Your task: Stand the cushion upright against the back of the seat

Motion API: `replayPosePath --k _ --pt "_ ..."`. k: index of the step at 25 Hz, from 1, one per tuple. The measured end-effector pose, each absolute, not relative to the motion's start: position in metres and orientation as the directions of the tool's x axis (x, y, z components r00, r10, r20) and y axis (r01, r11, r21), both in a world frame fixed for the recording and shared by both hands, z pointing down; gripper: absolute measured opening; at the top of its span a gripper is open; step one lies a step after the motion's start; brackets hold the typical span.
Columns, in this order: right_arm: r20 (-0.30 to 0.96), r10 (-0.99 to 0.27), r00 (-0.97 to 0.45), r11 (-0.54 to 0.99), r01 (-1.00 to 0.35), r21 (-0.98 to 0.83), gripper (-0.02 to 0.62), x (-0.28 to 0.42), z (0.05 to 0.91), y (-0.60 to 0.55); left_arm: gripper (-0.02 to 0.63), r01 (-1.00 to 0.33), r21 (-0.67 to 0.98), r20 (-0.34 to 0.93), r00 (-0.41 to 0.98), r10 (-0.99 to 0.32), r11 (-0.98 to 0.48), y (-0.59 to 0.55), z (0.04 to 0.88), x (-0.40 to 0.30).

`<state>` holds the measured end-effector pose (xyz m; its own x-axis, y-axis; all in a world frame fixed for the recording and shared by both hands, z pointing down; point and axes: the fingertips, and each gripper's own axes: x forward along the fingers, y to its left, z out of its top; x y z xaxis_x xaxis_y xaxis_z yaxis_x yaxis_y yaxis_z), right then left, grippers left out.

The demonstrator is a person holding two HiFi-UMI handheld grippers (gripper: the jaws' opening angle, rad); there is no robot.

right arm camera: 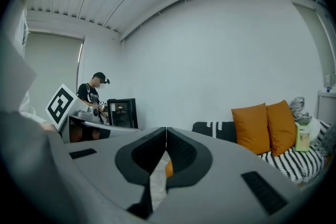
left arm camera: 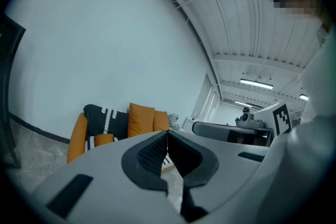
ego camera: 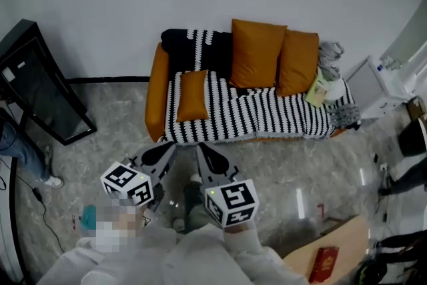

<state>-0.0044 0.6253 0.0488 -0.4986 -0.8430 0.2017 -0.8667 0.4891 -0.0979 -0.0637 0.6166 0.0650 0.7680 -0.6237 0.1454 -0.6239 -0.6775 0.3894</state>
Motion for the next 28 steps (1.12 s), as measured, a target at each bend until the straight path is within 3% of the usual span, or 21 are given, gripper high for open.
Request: replayPosePath --k 17,28 --pt "0.191 -0.784 -0.591 0.587 -0.805 -0.086 0.012 0.048 0.044 0.412 0.008 -0.684 0.397 0.151 0.707 -0.691 -0.612 0.413 0.071 -0.011" --pt "0.196 -0.764 -0.614 0.606 -0.788 -0.106 0.012 0.072 0.048 0.350 0.008 -0.709 0.387 0.172 0.683 -0.710 -0.589 0.352 0.070 0.016"
